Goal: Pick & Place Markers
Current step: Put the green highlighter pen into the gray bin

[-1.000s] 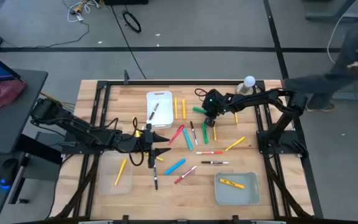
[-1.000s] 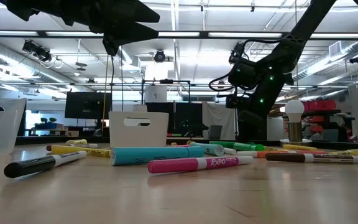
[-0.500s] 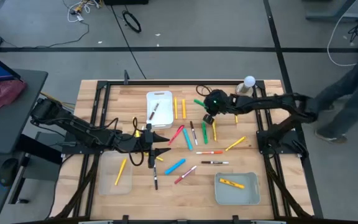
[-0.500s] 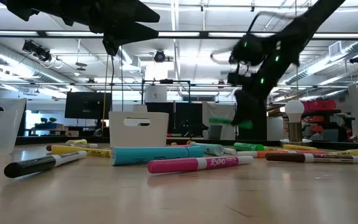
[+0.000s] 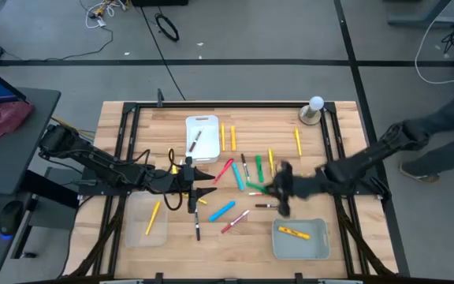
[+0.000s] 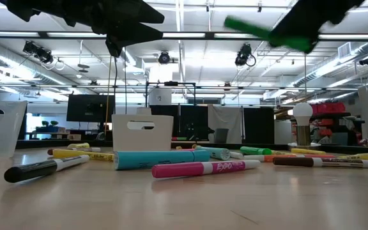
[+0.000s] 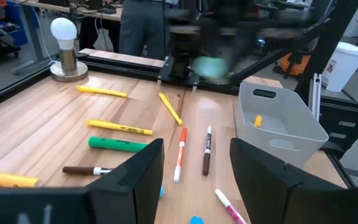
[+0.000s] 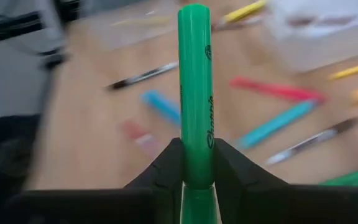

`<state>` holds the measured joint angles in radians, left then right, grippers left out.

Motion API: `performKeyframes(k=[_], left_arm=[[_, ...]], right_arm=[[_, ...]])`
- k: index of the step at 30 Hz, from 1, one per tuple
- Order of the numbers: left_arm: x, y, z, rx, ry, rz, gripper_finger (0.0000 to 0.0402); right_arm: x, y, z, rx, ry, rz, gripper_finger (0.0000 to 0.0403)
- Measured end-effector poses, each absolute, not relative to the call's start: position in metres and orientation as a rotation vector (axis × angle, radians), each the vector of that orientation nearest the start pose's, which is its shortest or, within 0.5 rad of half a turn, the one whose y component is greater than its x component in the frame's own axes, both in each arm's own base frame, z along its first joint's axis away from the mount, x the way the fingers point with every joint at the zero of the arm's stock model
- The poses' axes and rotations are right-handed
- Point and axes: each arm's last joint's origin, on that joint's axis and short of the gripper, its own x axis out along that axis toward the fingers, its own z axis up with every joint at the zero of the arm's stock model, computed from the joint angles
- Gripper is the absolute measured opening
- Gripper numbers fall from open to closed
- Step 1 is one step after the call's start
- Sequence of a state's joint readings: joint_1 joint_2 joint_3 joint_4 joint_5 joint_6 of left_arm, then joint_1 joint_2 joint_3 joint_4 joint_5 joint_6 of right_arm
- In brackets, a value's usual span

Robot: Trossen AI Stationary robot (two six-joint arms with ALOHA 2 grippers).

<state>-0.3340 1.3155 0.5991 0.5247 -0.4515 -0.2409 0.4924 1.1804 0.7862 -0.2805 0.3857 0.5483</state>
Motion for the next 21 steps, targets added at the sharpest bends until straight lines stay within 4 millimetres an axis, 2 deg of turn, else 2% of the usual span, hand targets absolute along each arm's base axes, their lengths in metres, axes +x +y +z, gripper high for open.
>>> performKeyframes(k=[5, 8, 11, 16, 21], left_arm=[[0.260, -0.072, 0.226, -0.149, 0.160, 0.152, 0.0192], [0.261, -0.069, 0.226, -0.150, 0.159, 0.165, 0.0193], [0.262, -0.067, 0.226, -0.153, 0.158, 0.173, 0.0192], [0.262, -0.066, 0.226, -0.154, 0.158, 0.176, 0.0193], [0.262, -0.066, 0.226, -0.153, 0.159, 0.176, 0.0192]], right_arm=[[0.197, 0.154, 0.275, 0.338, 0.734, 0.033, 0.0061], [0.183, 0.173, 0.291, 0.425, 0.829, 0.047, 0.0061], [0.171, 0.187, 0.296, 0.550, 0.926, 0.031, 0.0061], [0.159, 0.200, 0.282, 0.706, 1.155, -0.031, 0.0061], [0.161, 0.211, 0.253, 0.681, 1.415, -0.034, 0.0061]])
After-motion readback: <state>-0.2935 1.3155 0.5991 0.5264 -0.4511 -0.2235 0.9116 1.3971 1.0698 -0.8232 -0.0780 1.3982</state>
